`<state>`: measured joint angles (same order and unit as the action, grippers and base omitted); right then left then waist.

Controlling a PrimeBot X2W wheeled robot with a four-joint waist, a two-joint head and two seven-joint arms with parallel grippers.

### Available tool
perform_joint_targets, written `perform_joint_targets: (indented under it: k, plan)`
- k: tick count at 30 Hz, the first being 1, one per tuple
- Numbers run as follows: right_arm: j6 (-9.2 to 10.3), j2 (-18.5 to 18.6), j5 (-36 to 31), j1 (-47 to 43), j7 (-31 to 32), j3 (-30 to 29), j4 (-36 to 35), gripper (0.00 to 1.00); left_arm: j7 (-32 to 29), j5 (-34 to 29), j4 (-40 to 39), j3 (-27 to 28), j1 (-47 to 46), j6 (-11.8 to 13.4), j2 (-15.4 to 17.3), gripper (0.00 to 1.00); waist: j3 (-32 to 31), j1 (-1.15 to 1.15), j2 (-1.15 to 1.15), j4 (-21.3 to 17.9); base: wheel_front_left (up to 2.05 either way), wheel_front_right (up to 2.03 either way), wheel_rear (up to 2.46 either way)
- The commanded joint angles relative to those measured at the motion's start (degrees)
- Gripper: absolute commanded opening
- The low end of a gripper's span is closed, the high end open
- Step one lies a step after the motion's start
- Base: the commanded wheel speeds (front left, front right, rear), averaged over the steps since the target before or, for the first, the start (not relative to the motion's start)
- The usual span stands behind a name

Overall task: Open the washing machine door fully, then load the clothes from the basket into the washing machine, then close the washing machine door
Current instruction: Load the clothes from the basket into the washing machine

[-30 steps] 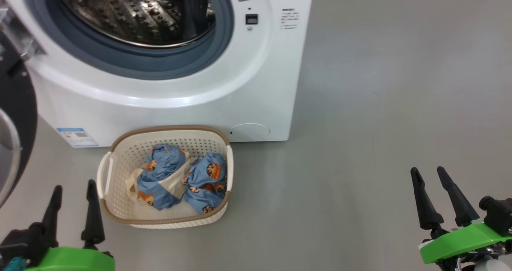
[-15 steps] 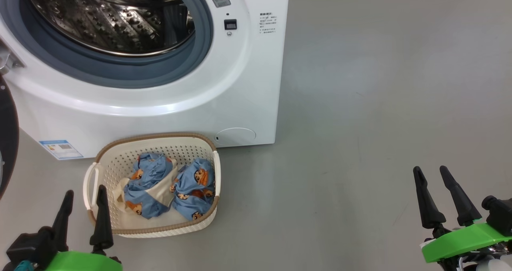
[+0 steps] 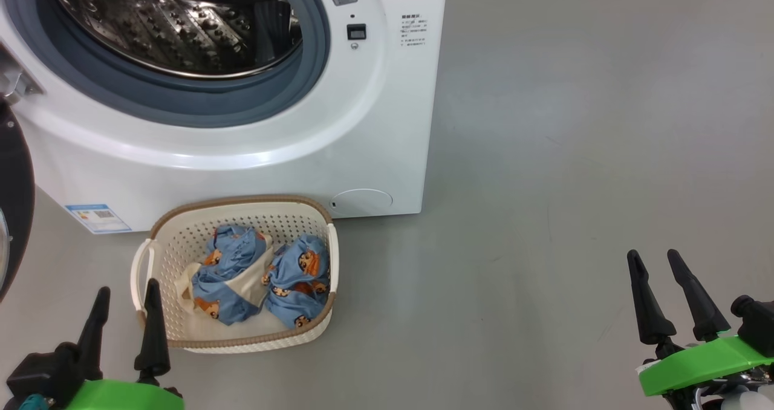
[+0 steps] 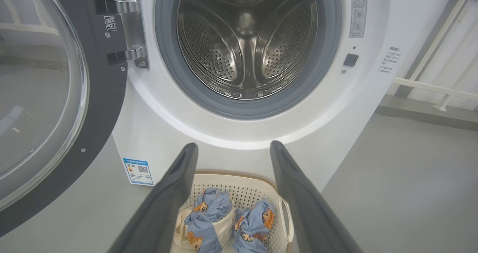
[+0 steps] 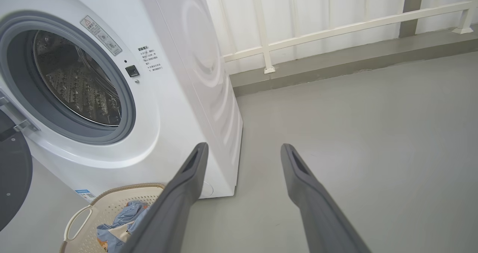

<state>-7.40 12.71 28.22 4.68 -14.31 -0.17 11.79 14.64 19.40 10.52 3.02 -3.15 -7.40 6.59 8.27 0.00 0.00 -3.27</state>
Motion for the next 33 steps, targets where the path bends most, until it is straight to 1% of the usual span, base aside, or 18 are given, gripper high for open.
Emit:
perform_joint_targets:
  k: [1, 7, 16, 20, 33]
  plan:
    - [-0.09, 0.61, -0.6, 0.04, -0.69, 0.96, -1.54, 1.0, 0.36, 0.5, -1.42, 1.69, -0.93, -0.09, 1.47, 1.0, 0.09, 0.0, 0.0, 0.09, 0.03, -0.11, 0.08]
    - [-0.09, 0.55, -0.68, 0.42, -0.69, 1.04, -1.77, 1.0, 0.36, 0.67, -1.61, 1.19, -1.65, -0.09, 2.03, 1.0, 0.78, 0.0, 0.0, 0.42, 0.27, -0.82, 0.55]
    - [-0.09, 0.45, -0.66, 0.98, -0.69, 1.08, -1.75, 1.0, 0.36, 0.94, -1.56, 1.34, -2.34, -0.09, 2.17, 1.0, 1.59, 0.0, 0.0, 0.49, 0.78, -1.73, 0.95]
    - [-0.09, 0.29, -0.69, 1.18, -0.69, 1.26, -1.8, 1.0, 0.36, 0.35, -1.28, 1.48, -2.66, -0.09, 2.01, 1.0, 1.81, 0.0, 0.0, 0.4, 0.64, -1.21, 0.57]
    - [-0.09, -0.06, -0.59, 1.79, -0.69, 1.58, -1.9, 1.0, 0.36, 0.0, -0.46, 0.08, -3.31, -0.09, 1.85, 1.0, 3.05, 0.0, 0.0, 0.28, 0.11, -0.13, 0.02]
